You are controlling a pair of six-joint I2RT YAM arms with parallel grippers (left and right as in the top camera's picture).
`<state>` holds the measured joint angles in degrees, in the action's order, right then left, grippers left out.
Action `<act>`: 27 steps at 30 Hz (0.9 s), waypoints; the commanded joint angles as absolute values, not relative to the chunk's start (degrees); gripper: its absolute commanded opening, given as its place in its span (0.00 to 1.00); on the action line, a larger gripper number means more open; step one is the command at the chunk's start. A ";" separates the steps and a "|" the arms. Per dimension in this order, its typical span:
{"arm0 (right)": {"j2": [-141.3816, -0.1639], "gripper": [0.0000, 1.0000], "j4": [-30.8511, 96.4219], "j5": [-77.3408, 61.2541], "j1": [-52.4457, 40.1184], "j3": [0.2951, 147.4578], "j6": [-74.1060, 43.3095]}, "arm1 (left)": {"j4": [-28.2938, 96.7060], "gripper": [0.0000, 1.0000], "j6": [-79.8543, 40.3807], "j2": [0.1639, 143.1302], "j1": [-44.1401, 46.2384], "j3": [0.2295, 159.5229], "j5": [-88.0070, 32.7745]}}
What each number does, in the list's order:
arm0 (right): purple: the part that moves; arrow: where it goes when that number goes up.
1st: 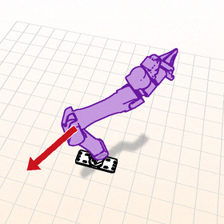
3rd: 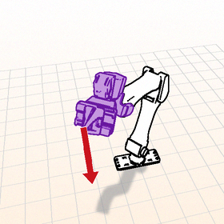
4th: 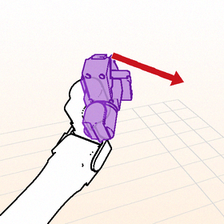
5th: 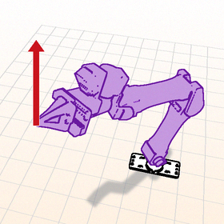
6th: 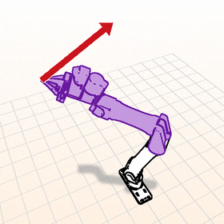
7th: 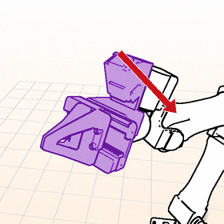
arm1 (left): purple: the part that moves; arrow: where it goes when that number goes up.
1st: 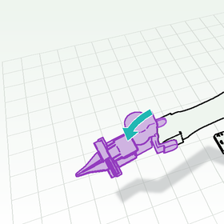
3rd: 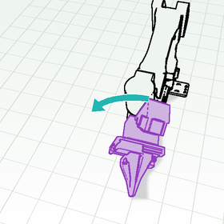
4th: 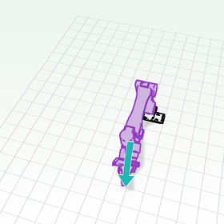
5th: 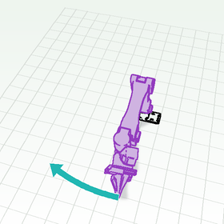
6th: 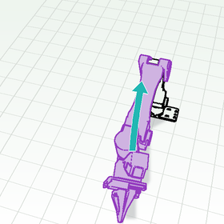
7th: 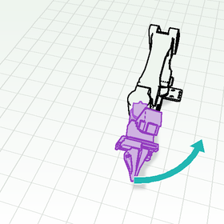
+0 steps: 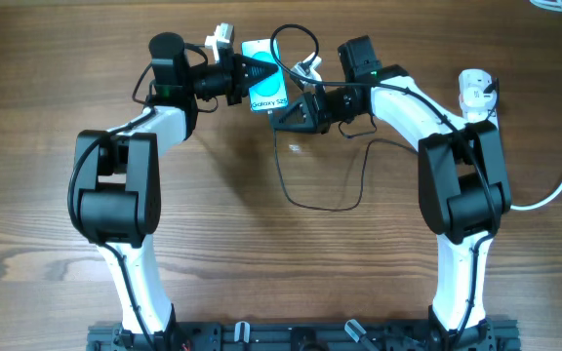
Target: Plug charger to phone and switch on socket
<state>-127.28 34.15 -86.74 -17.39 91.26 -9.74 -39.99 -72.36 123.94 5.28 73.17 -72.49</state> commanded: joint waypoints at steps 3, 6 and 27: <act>-126.02 0.05 30.83 -86.04 -17.17 92.14 -13.21 | -40.58 0.04 -72.47 122.91 5.41 74.17 -76.18; -126.02 0.05 30.04 -86.06 -17.17 92.14 -13.74 | -40.58 0.04 -72.44 122.91 5.41 74.17 -76.44; -126.02 0.05 22.48 -83.37 -17.17 92.14 -22.90 | -40.58 0.04 -72.29 122.91 6.28 74.17 -76.95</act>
<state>-127.28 24.29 -86.67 -17.61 91.26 -21.04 -40.34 -72.42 123.94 4.64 73.91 -70.96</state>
